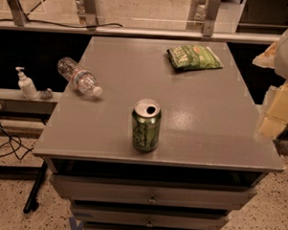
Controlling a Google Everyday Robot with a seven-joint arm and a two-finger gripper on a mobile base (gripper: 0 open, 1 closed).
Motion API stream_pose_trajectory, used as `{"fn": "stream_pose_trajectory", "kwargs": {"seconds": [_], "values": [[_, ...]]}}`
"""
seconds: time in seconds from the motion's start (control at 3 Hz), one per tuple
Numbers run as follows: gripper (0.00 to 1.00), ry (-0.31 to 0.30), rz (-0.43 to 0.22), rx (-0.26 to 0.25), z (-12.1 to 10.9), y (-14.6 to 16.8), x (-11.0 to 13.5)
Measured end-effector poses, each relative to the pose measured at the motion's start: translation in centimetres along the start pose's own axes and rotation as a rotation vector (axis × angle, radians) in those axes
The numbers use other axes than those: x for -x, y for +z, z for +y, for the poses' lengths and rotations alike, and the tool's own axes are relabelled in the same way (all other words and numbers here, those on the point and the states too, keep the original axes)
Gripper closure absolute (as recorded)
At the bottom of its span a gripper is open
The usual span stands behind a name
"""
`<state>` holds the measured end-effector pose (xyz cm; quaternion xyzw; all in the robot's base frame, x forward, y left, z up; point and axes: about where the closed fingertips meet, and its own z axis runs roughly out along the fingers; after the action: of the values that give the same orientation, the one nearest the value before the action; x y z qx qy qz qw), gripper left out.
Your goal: Move green can near water bottle
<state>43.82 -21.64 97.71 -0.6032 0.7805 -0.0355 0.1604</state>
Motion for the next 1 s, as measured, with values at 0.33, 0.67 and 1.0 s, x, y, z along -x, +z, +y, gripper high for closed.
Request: {"fn": "stream_pose_trajectory", "kwargs": {"seconds": [0.33, 0.67, 1.0], "values": [[0.00, 0.000, 0.000, 0.000, 0.0, 0.0, 0.0], [0.00, 0.017, -0.073, 0.019, 0.4, 0.6, 0.3], [0.00, 0.071, -0.235, 0.076, 1.2, 3.2, 1.0]]}}
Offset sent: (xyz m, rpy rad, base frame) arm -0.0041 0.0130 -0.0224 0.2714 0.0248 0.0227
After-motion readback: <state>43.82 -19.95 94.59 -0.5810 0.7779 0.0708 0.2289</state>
